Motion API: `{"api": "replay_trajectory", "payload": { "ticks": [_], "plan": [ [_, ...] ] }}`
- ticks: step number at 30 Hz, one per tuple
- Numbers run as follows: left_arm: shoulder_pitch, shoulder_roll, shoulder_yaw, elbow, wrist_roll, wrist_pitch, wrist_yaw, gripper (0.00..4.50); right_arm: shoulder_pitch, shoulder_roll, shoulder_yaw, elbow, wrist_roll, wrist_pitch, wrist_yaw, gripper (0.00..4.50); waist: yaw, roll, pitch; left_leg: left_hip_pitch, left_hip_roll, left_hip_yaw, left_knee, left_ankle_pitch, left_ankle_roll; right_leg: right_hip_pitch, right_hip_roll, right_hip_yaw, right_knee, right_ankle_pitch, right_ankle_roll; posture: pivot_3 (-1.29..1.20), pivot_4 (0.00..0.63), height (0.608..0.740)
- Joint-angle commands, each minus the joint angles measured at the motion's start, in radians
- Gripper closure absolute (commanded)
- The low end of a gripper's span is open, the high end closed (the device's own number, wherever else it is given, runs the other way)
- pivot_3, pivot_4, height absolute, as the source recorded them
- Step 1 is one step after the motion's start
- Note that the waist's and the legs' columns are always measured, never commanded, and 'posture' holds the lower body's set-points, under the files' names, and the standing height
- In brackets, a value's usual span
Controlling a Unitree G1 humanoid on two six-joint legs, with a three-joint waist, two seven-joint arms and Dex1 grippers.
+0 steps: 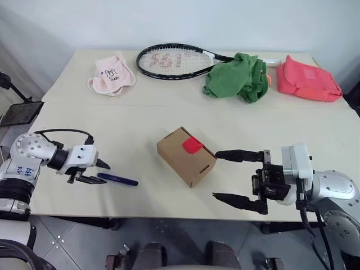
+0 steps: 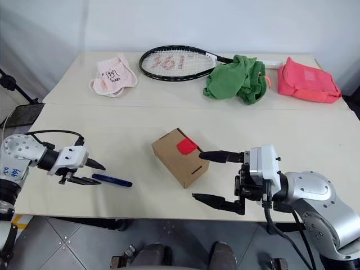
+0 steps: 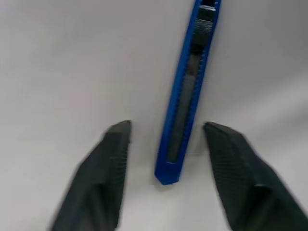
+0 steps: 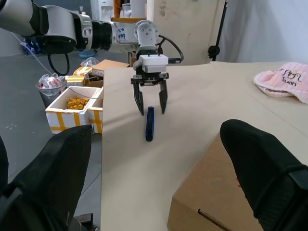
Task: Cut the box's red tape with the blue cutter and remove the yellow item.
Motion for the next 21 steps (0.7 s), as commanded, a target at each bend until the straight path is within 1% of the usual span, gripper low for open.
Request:
{"api": "replay_trajectory", "payload": {
  "ticks": [1, 4, 5, 9, 11, 14, 17, 21],
  "plan": [
    [0.042, -0.004, -0.029, 0.033, 0.043, -0.009, -0.053, 3.11, 0.004, -0.009, -0.024, -0.037, 0.017, -0.015, -0.007, 0.0, 0.001, 0.001, 0.0, 0.0, 0.0, 0.0, 0.0, 0.0, 0.0, 0.0, 0.0, 0.0, 0.0, 0.0, 0.0, 0.0, 0.15, 0.74],
    [0.056, -0.004, -0.023, 0.017, 0.03, -0.015, -0.052, 3.98, 0.009, -0.008, -0.024, -0.035, 0.014, -0.02, -0.008, 0.0, 0.001, 0.001, -0.001, 0.0, 0.0, 0.0, 0.001, 0.0, 0.0, 0.0, 0.0, 0.0, 0.0, 0.0, 0.0, 0.0, 0.15, 0.74],
    [0.061, -0.005, -0.019, 0.008, 0.025, -0.015, -0.051, 4.11, 0.011, -0.008, -0.024, -0.034, 0.013, -0.021, -0.008, 0.0, 0.001, 0.001, -0.001, 0.0, 0.0, 0.0, 0.0, 0.0, 0.0, 0.0, 0.0, 0.0, 0.0, 0.0, 0.0, 0.0, 0.15, 0.74],
    [0.084, -0.016, 0.007, -0.084, -0.005, 0.023, -0.036, 4.11, 0.022, -0.009, -0.027, -0.025, 0.001, -0.03, -0.005, 0.0, 0.001, 0.001, -0.001, 0.0, 0.0, 0.0, 0.001, 0.0, 0.0, 0.0, 0.0, 0.0, 0.0, 0.0, 0.0, 0.0, 0.15, 0.74],
    [0.099, -0.022, 0.013, -0.201, -0.024, 0.093, -0.023, 4.11, 0.035, -0.014, -0.04, -0.022, -0.005, -0.032, -0.005, 0.0, 0.002, 0.001, -0.001, -0.001, 0.0, 0.0, 0.001, 0.0, 0.001, 0.0, 0.0, 0.0, -0.001, 0.0, 0.0, 0.0, 0.15, 0.74],
    [0.142, -0.022, -0.003, -0.463, -0.032, 0.259, 0.005, 4.11, 0.086, -0.04, -0.097, -0.019, -0.007, -0.032, 0.002, 0.0, 0.008, 0.0, 0.0, -0.003, 0.0, 0.0, 0.001, -0.001, 0.002, 0.0, 0.0, 0.0, -0.001, 0.0, 0.0, 0.0, 0.15, 0.74],
    [0.175, -0.027, -0.05, -0.745, -0.032, 0.506, 0.021, 4.11, 0.165, -0.077, -0.179, -0.014, -0.002, -0.025, 0.021, 0.0, 0.009, -0.002, 0.001, -0.005, 0.0, -0.001, 0.007, -0.005, 0.003, 0.0, -0.001, -0.001, -0.002, 0.001, 0.001, 0.0, 0.15, 0.74],
    [0.169, -0.07, -0.127, -0.973, 0.001, 0.802, 0.091, 4.11, 0.298, -0.114, -0.283, -0.016, -0.01, -0.022, 0.067, 0.0, 0.005, -0.006, 0.004, -0.006, 0.001, 0.0, 0.009, -0.007, 0.003, 0.0, 0.0, -0.001, -0.002, 0.001, 0.001, 0.0, 0.15, 0.74]
  ]
}}
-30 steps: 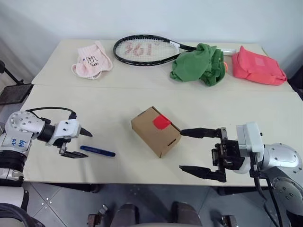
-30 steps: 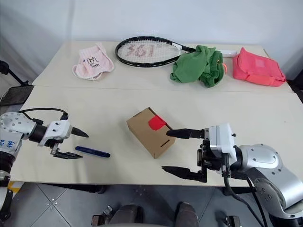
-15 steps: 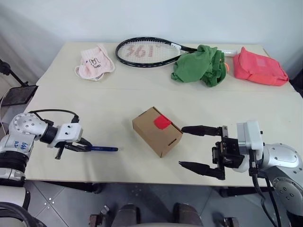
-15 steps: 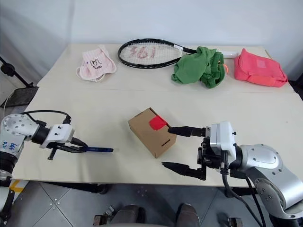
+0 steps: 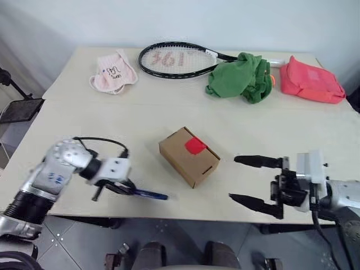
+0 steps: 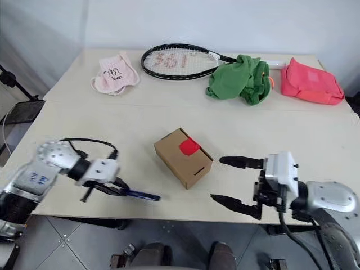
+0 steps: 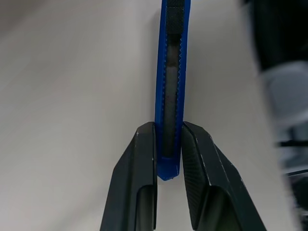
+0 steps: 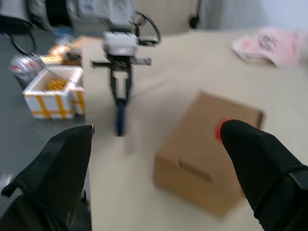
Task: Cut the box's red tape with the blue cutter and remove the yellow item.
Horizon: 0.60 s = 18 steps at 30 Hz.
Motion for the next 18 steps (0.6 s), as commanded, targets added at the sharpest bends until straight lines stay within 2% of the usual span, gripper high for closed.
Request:
{"api": "replay_trajectory", "payload": {
  "ticks": [1, 4, 7, 10, 16, 18],
  "plan": [
    [-0.019, -0.052, -0.068, -0.186, 0.032, 0.243, 0.085, 4.11, 0.105, -0.032, -0.108, -0.015, -0.007, -0.006, 0.048, 0.0, 0.0, 0.0, 0.0, 0.0, 0.0, 0.0, 0.0, 0.0, 0.0, 0.0, 0.0, 0.0, 0.0, 0.0, 0.0, 0.0, 0.15, 0.74],
    [-0.056, -0.153, -0.167, -0.265, 0.111, 0.433, 0.201, 4.11, 0.2, -0.048, -0.169, -0.005, -0.047, -0.013, 0.071, 0.0, 0.001, -0.001, 0.0, 0.0, 0.0, 0.001, 0.002, 0.0, 0.0, 0.001, 0.0, 0.001, -0.001, 0.0, 0.0, 0.0, 0.15, 0.74],
    [-0.069, -0.192, -0.198, -0.313, 0.108, 0.526, 0.236, 4.11, 0.245, -0.052, -0.199, -0.017, -0.057, -0.014, 0.081, 0.0, 0.002, 0.0, 0.0, 0.001, 0.0, 0.002, 0.003, 0.0, 0.002, 0.004, 0.0, 0.002, -0.004, 0.0, 0.0, 0.0, 0.15, 0.74],
    [-0.112, -0.311, -0.286, -0.34, 0.12, 0.67, 0.321, 4.11, 0.35, -0.047, -0.232, -0.052, -0.105, 0.01, 0.072, 0.0, 0.019, 0.001, 0.0, 0.001, 0.0, 0.002, 0.003, 0.0, 0.002, 0.004, 0.0, 0.003, -0.004, 0.0, 0.0, 0.0, 0.15, 0.74],
    [-0.191, -0.344, -0.38, -0.338, 0.154, 0.745, 0.392, 4.11, 0.395, -0.048, -0.207, -0.086, -0.141, 0.02, 0.044, 0.0, 0.028, 0.001, -0.001, 0.001, -0.001, 0.002, 0.004, -0.001, 0.003, 0.006, 0.0, 0.003, -0.01, 0.0, 0.0, 0.0, 0.15, 0.74],
    [-0.208, -0.351, -0.395, -0.337, 0.13, 0.773, 0.389, 4.11, 0.378, -0.05, -0.177, -0.092, -0.144, 0.025, 0.032, 0.38, 0.028, 0.001, -0.001, 0.002, -0.001, 0.002, 0.004, -0.001, 0.003, 0.007, 0.0, 0.003, -0.01, 0.0, 0.0, 0.0, 0.15, 0.74]
  ]
}}
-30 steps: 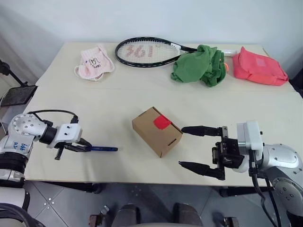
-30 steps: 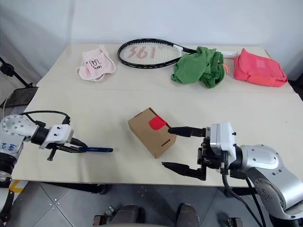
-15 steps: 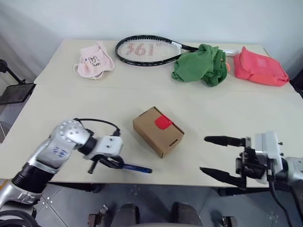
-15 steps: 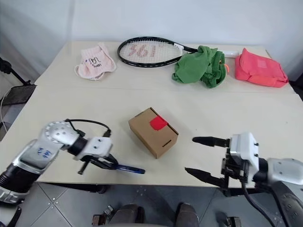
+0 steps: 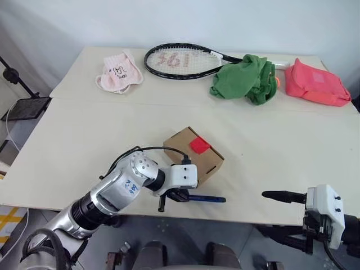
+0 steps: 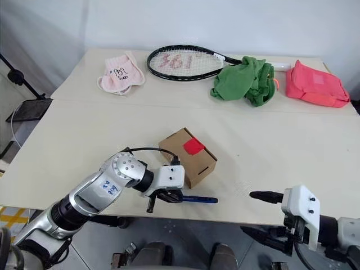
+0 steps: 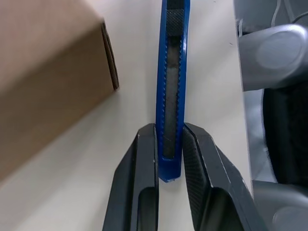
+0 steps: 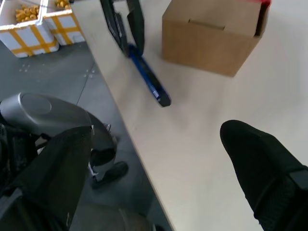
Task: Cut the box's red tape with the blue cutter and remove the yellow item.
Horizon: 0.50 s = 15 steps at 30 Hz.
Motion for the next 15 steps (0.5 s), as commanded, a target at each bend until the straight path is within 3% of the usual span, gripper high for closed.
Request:
{"api": "replay_trajectory", "payload": {
  "ticks": [1, 7, 12, 15],
  "plan": [
    [-0.024, -0.01, -0.058, 0.007, -0.004, 0.044, 0.021, 4.11, -0.027, -0.009, 0.033, -0.043, -0.002, 0.007, -0.022, 0.55, 0.0, 0.0, 0.0, 0.001, 0.0, 0.0, 0.0, 0.0, 0.0, 0.001, 0.0, 0.0, 0.0, 0.0, 0.0, 0.0, 0.15, 0.74],
    [-0.078, 0.032, -0.126, 0.017, 0.002, 0.051, 0.0, 4.11, -0.145, -0.05, 0.185, -0.05, -0.032, 0.056, -0.068, 2.53, -0.002, 0.0, 0.0, 0.0, 0.0, -0.001, 0.0, 0.0, 0.0, 0.002, 0.0, -0.001, -0.001, 0.0, 0.0, 0.0, 0.15, 0.74],
    [-0.147, 0.021, -0.171, 0.025, 0.006, 0.074, 0.01, 4.11, -0.336, -0.055, 0.368, -0.025, -0.062, 0.142, -0.142, 4.34, -0.004, 0.0, 0.0, 0.0, 0.0, -0.001, 0.001, 0.0, 0.0, 0.002, 0.0, -0.001, -0.001, 0.0, 0.0, 0.0, 0.15, 0.74],
    [-0.188, 0.032, -0.224, 0.016, 0.029, 0.103, 0.014, 4.11, -0.414, -0.043, 0.452, -0.006, -0.091, 0.172, -0.176, 4.46, 0.001, -0.001, 0.0, -0.001, 0.0, -0.002, 0.001, 0.0, 0.0, 0.002, 0.0, -0.002, -0.002, 0.0, 0.0, 0.0, 0.15, 0.74]
  ]
}}
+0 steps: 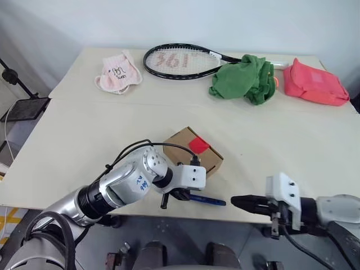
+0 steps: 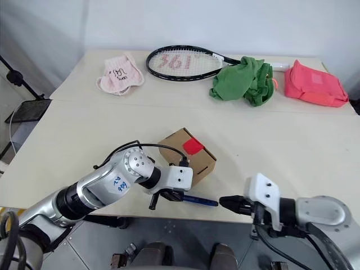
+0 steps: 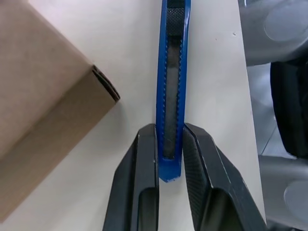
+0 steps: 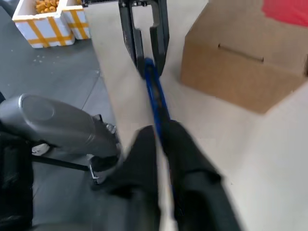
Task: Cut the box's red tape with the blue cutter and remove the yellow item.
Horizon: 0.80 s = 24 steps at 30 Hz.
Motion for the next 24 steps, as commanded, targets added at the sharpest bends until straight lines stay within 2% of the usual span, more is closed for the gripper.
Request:
{"api": "replay_trajectory", "payload": {
  "ticks": [1, 13, 24],
  "plan": [
    [-0.038, 0.019, -0.083, 0.001, 0.035, 0.044, 0.018, 4.11, -0.061, 0.009, 0.077, 0.016, -0.03, 0.03, -0.039, 4.46, -0.001, -0.001, 0.0, -0.001, 0.0, 0.0, 0.001, 0.0, 0.0, 0.0, 0.0, -0.001, 0.0, 0.0, 0.0, 0.0, 0.15, 0.74],
    [-0.085, 0.055, -0.142, -0.061, 0.001, 0.181, 0.063, 4.11, -0.211, 0.038, 0.291, 0.092, -0.126, 0.1, -0.095, 4.46, -0.012, -0.001, 0.0, 0.0, 0.001, 0.0, 0.0, 0.0, 0.0, -0.001, 0.001, 0.0, 0.001, 0.0, 0.0, 0.0, 0.15, 0.74],
    [-0.115, 0.068, -0.149, -0.111, -0.073, 0.27, 0.102, 4.11, -0.232, 0.042, 0.355, 0.15, -0.199, 0.057, -0.057, 4.46, -0.03, -0.001, 0.0, 0.0, 0.001, 0.0, 0.0, 0.0, 0.0, -0.001, 0.001, 0.001, 0.002, 0.0, 0.0, 0.0, 0.15, 0.74]
  ]
}}
